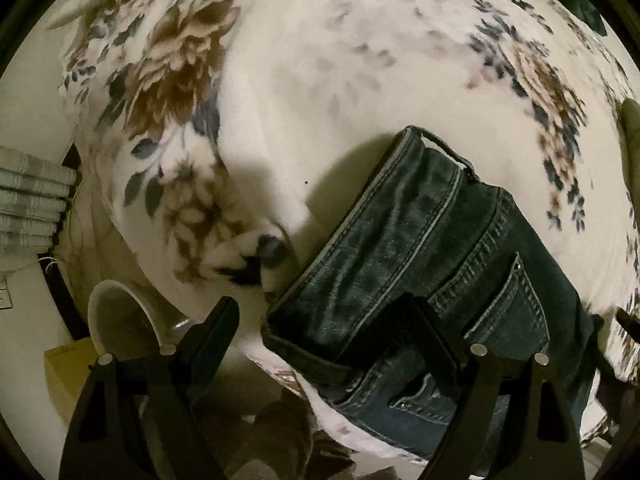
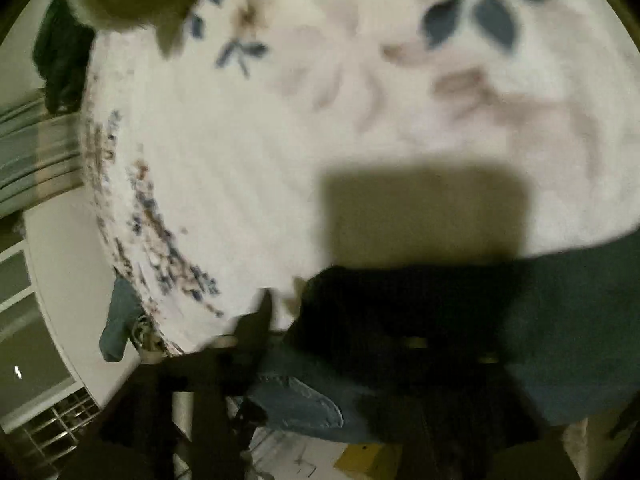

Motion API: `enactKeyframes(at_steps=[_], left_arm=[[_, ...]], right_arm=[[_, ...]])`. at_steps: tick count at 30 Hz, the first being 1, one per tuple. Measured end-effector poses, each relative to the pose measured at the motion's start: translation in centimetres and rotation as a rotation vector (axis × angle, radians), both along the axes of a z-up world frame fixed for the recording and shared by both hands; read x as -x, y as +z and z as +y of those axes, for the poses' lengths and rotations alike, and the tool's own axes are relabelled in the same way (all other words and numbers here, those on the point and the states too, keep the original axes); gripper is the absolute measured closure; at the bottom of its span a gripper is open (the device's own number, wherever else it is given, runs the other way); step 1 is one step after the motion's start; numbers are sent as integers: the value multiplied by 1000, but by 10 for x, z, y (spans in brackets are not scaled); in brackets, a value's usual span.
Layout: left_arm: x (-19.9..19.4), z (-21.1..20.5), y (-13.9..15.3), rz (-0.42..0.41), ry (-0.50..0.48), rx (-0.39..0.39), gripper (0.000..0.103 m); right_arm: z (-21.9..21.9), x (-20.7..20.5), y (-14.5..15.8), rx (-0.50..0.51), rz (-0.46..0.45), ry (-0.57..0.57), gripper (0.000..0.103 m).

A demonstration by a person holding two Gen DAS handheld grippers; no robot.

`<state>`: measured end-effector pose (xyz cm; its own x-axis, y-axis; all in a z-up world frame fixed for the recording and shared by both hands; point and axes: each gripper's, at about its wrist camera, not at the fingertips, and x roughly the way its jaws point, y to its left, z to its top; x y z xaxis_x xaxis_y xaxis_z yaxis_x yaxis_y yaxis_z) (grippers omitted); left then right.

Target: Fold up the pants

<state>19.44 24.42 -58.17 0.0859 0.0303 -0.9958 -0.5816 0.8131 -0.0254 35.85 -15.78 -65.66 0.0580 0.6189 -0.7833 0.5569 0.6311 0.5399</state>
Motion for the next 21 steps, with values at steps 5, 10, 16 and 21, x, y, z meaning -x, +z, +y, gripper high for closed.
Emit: enactKeyframes(at_steps=[5, 10, 16, 21], left_arm=[[0, 4, -12, -13, 14, 0, 17], [4, 18, -27, -71, 90, 113, 36], [25, 23, -5, -197, 33, 74, 79], [45, 33, 1, -213, 7, 91, 86]], right_arm=[[12, 15, 13, 95, -11, 108, 41], [38, 17, 12, 152, -22, 195, 41], [46, 34, 24, 171, -42, 207, 41], [37, 45, 30, 189, -29, 195, 41]])
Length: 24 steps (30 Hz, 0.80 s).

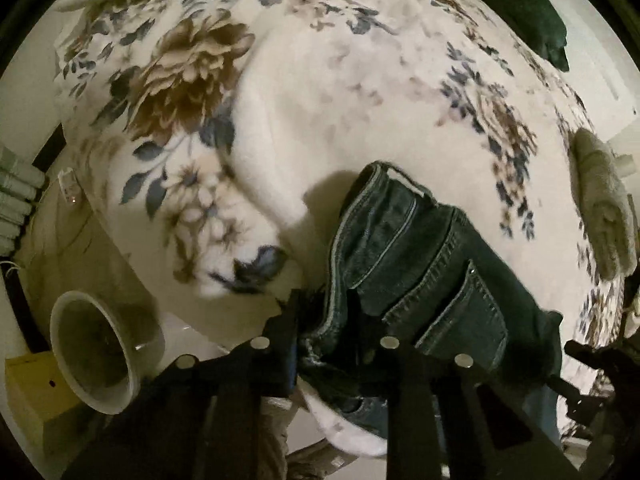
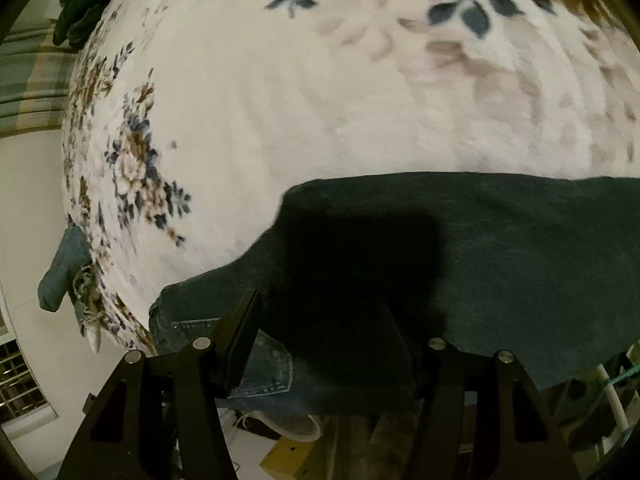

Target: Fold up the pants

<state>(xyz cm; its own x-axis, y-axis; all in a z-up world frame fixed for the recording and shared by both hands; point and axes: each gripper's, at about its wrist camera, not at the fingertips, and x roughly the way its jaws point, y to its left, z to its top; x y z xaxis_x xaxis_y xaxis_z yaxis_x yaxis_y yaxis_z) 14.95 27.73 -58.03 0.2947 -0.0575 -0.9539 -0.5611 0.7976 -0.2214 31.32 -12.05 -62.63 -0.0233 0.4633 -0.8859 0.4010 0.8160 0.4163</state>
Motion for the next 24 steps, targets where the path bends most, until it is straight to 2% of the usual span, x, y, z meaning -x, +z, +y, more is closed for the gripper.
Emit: enactKeyframes(at_steps=[2, 5, 7, 10, 11, 12, 15, 17, 19, 20, 22, 24], left_arm=[[-2, -3, -3, 17, 12, 16, 85], [-11, -14, 2, 61, 17, 30, 79], [-14, -14, 7, 86, 32, 40, 66], [-19, -18, 22, 105, 23, -10, 41], [-24, -20, 27, 103, 20, -28, 25], [-30, -25, 35, 92, 11, -63, 19], [-45, -41, 49, 57, -46, -136, 19], [-56, -53, 52, 58, -73, -158, 19], [-63, -61, 49, 54, -99, -125, 19], [-66, -67, 46, 58, -112, -116, 19], [-68, -76, 39, 65, -140, -107, 19], [-68, -84, 33, 78, -164, -98, 19]], right_arm=[[0, 2, -3, 4, 12, 13, 41], [-1, -4, -6, 5, 15, 10, 41], [1, -13, -4, 10, 0, 7, 41], [7, -34, 1, 39, -41, 28, 41], [10, -43, 3, 72, -55, 47, 41], [14, -51, 4, 101, -69, 70, 41], [28, -79, -9, 190, -59, 178, 41], [36, -90, -27, 197, 1, 265, 41], [42, -91, -37, 182, 66, 334, 48], [42, -89, -35, 188, 78, 359, 56], [40, -84, -30, 170, 95, 389, 62], [37, -80, -28, 145, 101, 407, 75]])
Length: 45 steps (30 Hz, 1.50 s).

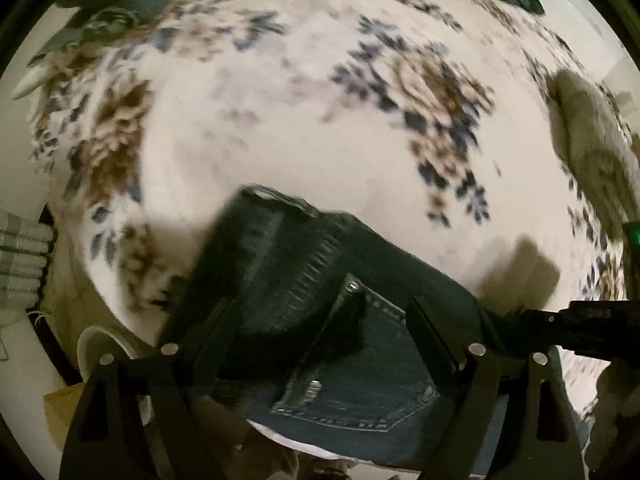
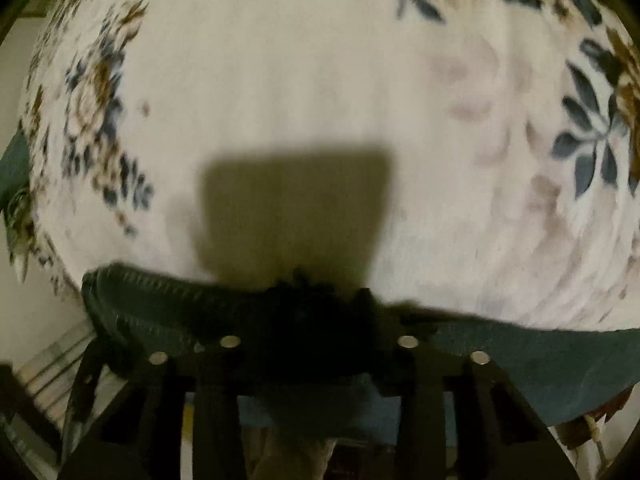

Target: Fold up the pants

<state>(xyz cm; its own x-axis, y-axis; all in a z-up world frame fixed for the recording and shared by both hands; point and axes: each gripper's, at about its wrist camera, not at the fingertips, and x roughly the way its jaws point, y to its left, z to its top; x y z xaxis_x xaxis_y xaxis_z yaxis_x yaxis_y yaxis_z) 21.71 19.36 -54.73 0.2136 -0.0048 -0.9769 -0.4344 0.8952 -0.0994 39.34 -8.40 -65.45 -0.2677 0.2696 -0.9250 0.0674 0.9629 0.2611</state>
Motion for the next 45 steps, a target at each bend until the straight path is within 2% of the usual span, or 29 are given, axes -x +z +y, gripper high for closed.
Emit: enactKeyframes(at_steps=[1, 2, 3, 8, 9, 11, 13, 14, 16, 17, 18, 21, 24, 26, 28, 29, 30, 32, 35, 40, 41, 42, 45], left_arm=[[0, -3, -4, 8, -11, 4, 19], [1, -5, -6, 15, -17, 6, 19], [1, -7, -9, 21, -24, 7, 19], [4, -8, -14, 38, -42, 1, 19], [4, -8, -14, 37, -45, -3, 19], [3, -10, -13, 37, -59, -16, 19], [6, -16, -8, 24, -72, -23, 19], [7, -18, -6, 20, -77, -17, 19], [14, -27, -1, 16, -93, 0, 19], [18, -32, 1, 19, -104, 9, 19], [21, -40, 2, 28, -122, 14, 19], [28, -64, 0, 49, -175, 24, 19], [26, -90, 1, 63, -228, 44, 19], [23, -116, 7, 44, -299, 41, 19], [20, -146, 16, 14, -364, 28, 19], [19, -165, 21, -3, -404, 28, 18], [17, -186, 23, -10, -444, 32, 11], [17, -225, 23, -9, -506, 55, 6], [16, -281, 17, -19, -580, 69, 6], [28, -380, -8, 31, -668, 98, 6], [31, -398, -15, 45, -685, 96, 6], [35, -420, -25, 65, -713, 85, 6], [51, -458, -48, 134, -748, 39, 6]], right_arm=[[-1, 0, 0, 4, -13, 16, 80], [-3, -1, 2, 15, -46, 17, 94], [-4, -2, 3, 26, -65, 10, 96], [-9, -18, 17, 60, -175, -35, 99], [-12, -19, 17, 57, -186, -57, 103], [-21, -24, 17, 15, -210, -85, 103], [-35, -29, 17, -49, -190, -123, 102], [-42, -27, 22, -62, -196, -135, 99], [-55, -14, 38, -65, -225, -136, 77], [-65, -2, 48, -73, -246, -147, 54], [-73, 12, 54, -81, -257, -164, 44], [-101, 68, 64, -54, -231, -248, 44], [-139, 129, 58, -26, -182, -401, 44], [-176, 166, 54, 1, -188, -516, 44], [-219, 201, 51, 1, -217, -633, 35], [-243, 217, 50, -3, -234, -701, 21], [-260, 231, 49, 1, -253, -754, 15], [-302, 260, 48, 22, -285, -867, 15], [-372, 302, 50, 49, -336, -1025, 15], [-480, 359, 47, 95, -396, -1191, 15], [-505, 372, 42, 109, -404, -1233, 19], [-519, 378, 39, 113, -418, -1261, 28], [-567, 397, 17, 91, -447, -1333, 31]])
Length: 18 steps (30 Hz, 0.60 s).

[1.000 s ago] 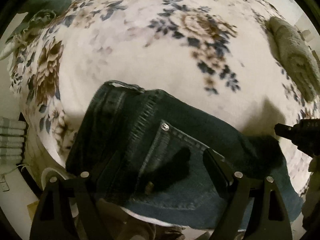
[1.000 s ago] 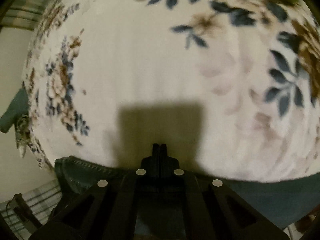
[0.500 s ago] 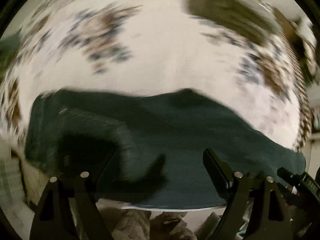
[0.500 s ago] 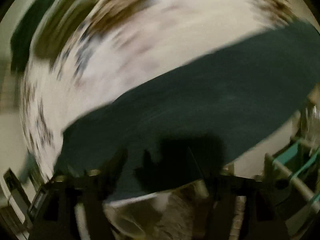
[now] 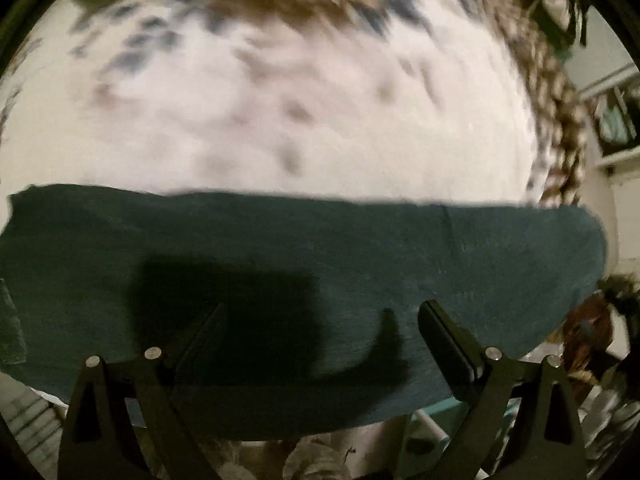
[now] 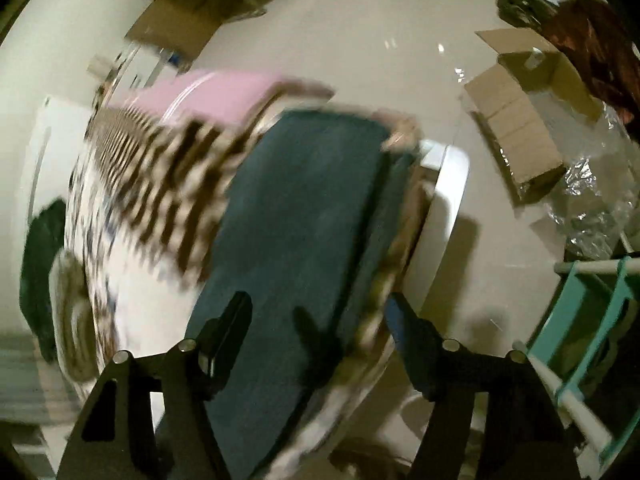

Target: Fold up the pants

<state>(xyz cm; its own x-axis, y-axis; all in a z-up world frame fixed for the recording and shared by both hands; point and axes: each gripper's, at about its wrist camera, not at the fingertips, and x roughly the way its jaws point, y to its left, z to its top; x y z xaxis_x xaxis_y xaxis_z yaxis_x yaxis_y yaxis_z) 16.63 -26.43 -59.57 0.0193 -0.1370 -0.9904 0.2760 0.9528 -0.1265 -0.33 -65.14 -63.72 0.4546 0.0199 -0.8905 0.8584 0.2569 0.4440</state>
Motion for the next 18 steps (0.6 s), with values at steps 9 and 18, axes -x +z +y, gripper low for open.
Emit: enactKeyframes(at_steps=[9, 18], left_arm=[[-8, -31, -25, -6, 41, -100, 0], [-8, -20, -24, -50, 137, -100, 0]], right_arm=[[-34, -9, -25, 9, -196, -51, 70], [-43, -43, -31, 15, -202, 61, 67]])
